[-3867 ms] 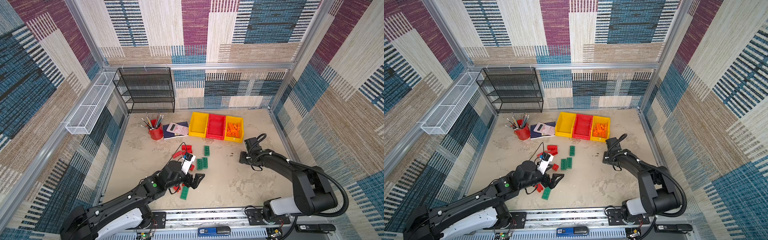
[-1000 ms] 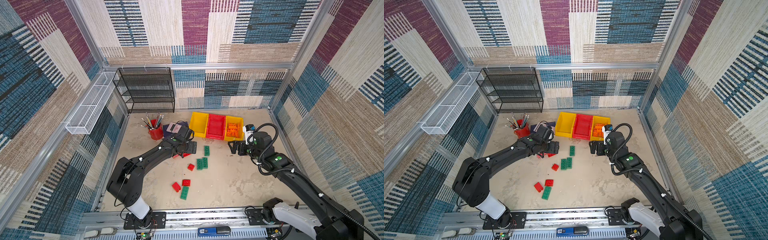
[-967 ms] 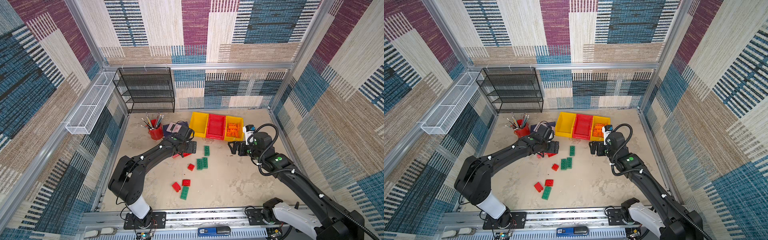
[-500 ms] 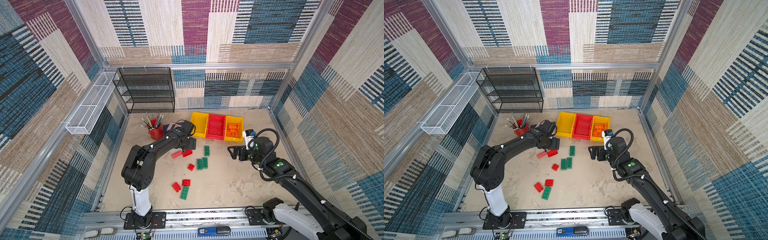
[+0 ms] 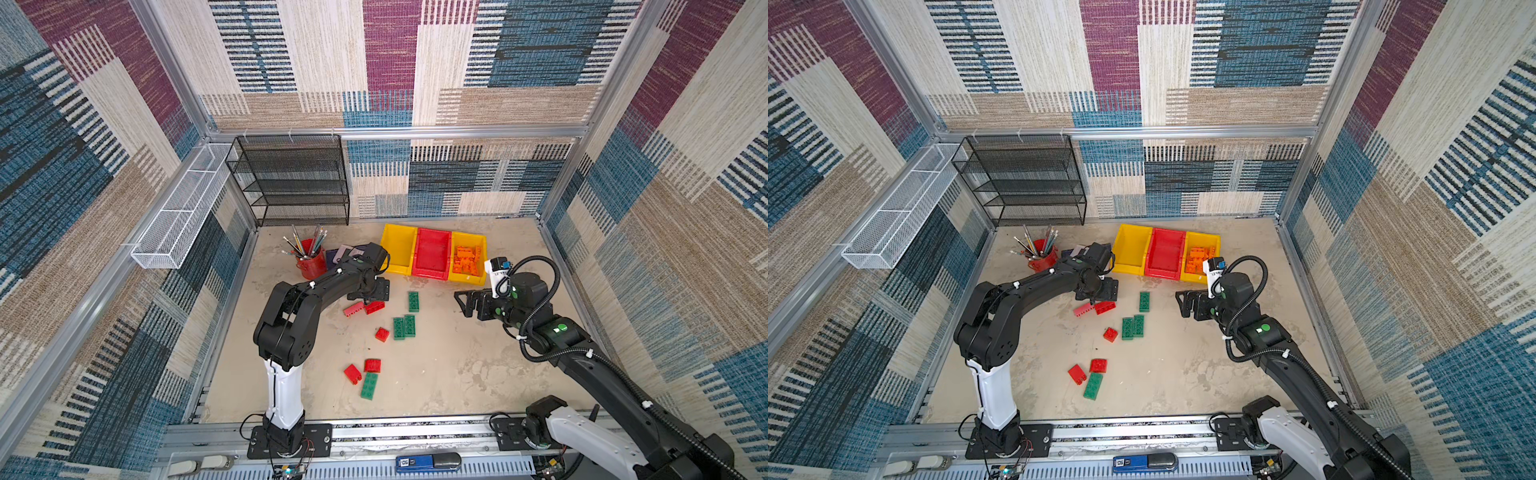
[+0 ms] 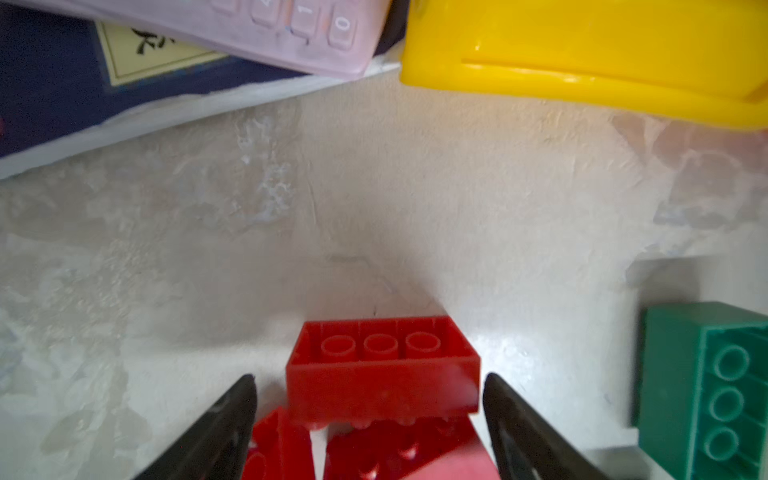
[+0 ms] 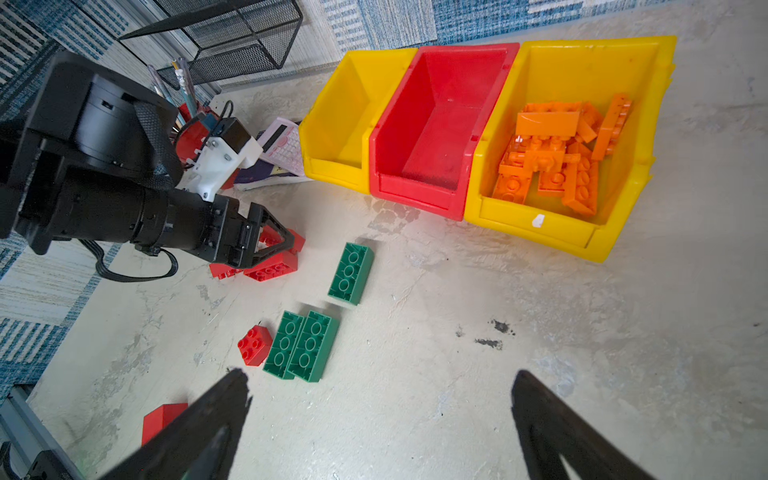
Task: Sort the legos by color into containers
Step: 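Grasp a red 2x3 brick with the left gripper while the right gripper withdraws, then carry the red brick with the left gripper into the far yellow bin and release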
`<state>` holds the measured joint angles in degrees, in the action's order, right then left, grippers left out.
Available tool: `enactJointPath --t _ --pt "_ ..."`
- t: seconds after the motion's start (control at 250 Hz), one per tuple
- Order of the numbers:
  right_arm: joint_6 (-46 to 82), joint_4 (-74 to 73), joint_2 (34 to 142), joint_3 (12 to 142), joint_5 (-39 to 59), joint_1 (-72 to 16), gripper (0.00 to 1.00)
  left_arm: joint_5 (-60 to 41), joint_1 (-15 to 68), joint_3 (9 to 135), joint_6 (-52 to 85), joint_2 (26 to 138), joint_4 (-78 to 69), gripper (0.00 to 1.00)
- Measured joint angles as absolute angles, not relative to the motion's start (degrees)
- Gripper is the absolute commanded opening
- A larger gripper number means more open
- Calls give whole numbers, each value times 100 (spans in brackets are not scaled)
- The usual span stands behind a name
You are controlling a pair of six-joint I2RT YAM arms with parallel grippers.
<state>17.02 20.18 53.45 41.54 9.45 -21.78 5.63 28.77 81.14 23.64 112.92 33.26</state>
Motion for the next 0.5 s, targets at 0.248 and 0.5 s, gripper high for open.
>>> enactJointPath --t 0.248,0.5 --pt "1702 2023 5400 4158 943 -2178 100 552 2862 8272 2362 11445 3299 83" --pt "1704 2025 5400 4160 943 -2178 100 532 2838 8359 2362 11618 3282 75"
